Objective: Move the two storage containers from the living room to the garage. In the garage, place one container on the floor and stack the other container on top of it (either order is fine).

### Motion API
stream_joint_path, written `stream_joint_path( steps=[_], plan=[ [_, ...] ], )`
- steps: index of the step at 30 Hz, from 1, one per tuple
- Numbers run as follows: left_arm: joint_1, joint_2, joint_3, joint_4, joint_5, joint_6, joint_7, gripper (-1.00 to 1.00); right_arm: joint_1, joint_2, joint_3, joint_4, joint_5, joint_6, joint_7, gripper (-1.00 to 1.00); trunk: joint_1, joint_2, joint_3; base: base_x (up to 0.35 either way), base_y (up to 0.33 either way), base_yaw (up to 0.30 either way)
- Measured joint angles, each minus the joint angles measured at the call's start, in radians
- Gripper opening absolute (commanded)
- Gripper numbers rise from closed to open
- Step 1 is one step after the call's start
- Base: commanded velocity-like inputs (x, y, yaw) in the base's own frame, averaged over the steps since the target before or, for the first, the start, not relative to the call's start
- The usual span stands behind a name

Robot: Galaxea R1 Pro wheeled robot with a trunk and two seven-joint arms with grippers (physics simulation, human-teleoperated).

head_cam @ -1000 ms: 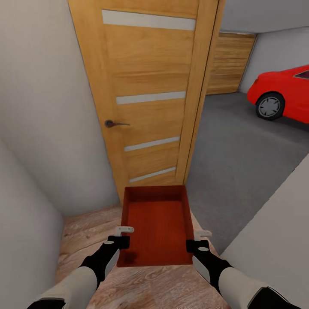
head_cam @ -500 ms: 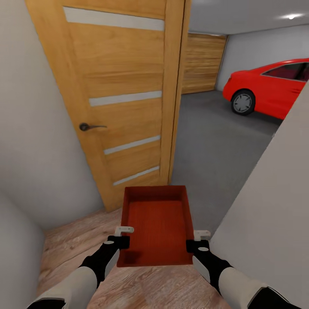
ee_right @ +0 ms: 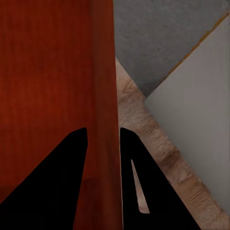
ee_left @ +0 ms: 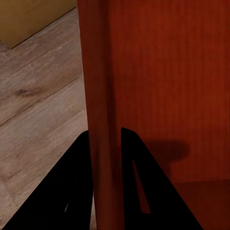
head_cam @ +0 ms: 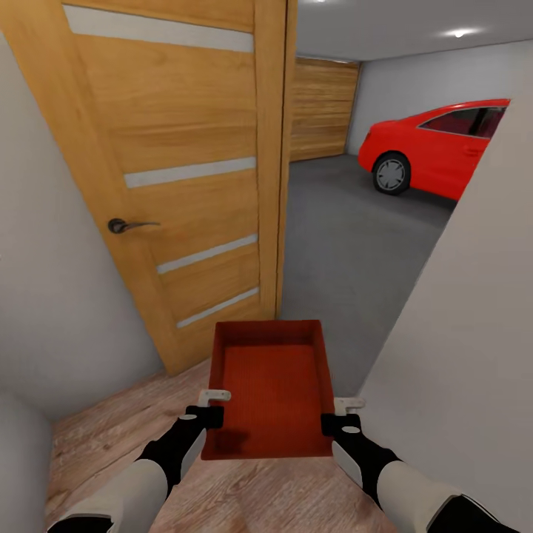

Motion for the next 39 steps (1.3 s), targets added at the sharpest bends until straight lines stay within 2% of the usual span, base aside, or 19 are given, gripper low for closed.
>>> stream_joint_path(
  steps=[9, 28, 39],
  plan=[
    [0.000, 0.000, -0.001, -0.001, 0.000, 0.000, 0.000, -1.00, 0.000, 0.000, 0.000, 0.000, -0.001, -0.001, 0.000, -1.00, 0.000, 0.000, 0.000, 0.153, 0.289, -0.058],
    [0.000, 0.000, 0.001, 0.000, -0.001, -0.001, 0.000, -1.00, 0.000, 0.000, 0.000, 0.000, 0.000, -0.001, -0.001, -1.00, 0.000, 0.000, 0.000, 0.157, 0.275, -0.280],
    [0.000, 0.000, 0.001, 0.002, -0.001, -0.003, -0.001, -1.00, 0.000, 0.000, 0.000, 0.000, 0.001, -0.001, -0.001, -1.00, 0.000, 0.000, 0.000, 0.145, 0.141, -0.287]
  ],
)
